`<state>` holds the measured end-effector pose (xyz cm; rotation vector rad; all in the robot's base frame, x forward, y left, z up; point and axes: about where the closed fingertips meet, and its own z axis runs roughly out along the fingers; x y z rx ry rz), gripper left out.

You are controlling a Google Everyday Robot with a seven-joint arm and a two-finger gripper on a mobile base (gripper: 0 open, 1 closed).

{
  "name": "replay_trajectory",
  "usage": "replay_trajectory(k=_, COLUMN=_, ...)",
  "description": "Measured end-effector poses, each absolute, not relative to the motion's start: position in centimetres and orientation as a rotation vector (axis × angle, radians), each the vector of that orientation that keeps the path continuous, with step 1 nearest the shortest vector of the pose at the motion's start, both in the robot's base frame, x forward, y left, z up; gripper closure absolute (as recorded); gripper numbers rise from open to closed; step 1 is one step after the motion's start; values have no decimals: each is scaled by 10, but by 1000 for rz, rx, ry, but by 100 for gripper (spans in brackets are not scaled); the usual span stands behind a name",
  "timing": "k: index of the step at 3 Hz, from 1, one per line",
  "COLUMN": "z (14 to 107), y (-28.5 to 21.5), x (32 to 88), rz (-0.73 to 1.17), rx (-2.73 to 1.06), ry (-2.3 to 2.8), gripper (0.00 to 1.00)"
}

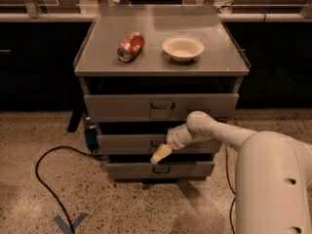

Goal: Open middle drawer

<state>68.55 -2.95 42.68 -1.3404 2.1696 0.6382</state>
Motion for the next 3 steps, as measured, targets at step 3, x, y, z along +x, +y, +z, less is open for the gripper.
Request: replay_trajectory(k=3, z=442, y=-23, x=654, rz=733, rx=-1386, ry=2151, gripper=0)
